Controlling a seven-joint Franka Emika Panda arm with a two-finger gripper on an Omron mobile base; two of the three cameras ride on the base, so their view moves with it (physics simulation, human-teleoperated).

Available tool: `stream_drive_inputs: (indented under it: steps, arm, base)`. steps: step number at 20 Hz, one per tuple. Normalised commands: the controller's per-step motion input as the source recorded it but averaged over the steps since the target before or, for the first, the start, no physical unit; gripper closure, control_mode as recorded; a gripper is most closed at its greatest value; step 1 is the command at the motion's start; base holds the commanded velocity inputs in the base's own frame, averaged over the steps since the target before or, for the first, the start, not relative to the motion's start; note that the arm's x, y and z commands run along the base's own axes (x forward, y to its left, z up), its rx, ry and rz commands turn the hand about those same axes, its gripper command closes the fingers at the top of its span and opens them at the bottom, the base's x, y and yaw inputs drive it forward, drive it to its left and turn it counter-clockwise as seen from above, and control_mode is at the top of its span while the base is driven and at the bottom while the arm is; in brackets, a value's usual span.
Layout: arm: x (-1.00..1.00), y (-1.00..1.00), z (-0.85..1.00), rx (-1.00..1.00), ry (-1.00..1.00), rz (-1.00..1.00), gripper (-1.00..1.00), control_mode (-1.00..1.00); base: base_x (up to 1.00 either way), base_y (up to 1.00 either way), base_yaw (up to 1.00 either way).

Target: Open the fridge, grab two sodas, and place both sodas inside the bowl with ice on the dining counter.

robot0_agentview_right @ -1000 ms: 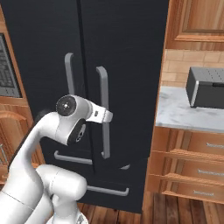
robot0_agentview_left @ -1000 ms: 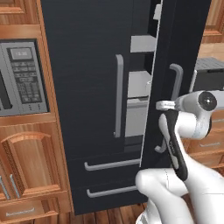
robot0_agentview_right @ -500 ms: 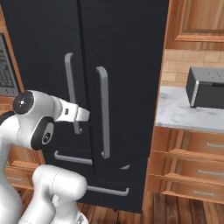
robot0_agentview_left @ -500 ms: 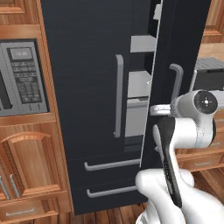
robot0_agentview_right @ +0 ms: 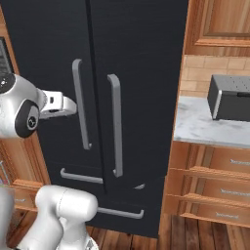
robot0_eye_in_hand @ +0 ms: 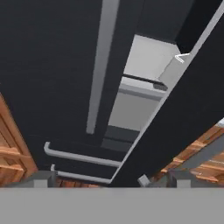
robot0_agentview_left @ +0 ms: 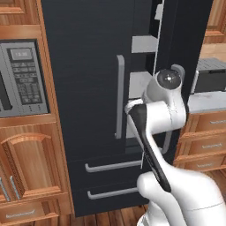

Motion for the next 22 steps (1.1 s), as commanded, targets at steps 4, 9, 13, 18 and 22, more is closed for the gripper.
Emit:
stream_drive_inputs:
  steps: [4,9,13,18,22]
  arm:
    - [0.7,0.09,0.26,-0.26,0.17,0.2,-1.0,-1.0]
    - [0.61,0.0,0.05,-0.37,0.06,0.19,-1.0,-1.0]
    - [0.5,-0.08,0.0,-0.36,0.0,0.19,-1.0,-1.0]
    - [0.31,-0.31,0.0,-0.2,-0.01,0.19,-1.0,-1.0]
    - [0.5,-0.3,0.0,-0.04,0.0,0.17,-1.0,-1.0]
  base:
    - [0.0,0.0,0.0]
    - [0.0,0.0,0.0]
    - [0.0,0.0,0.0]
    - [0.0,0.0,0.0]
    - [0.0,0.0,0.0]
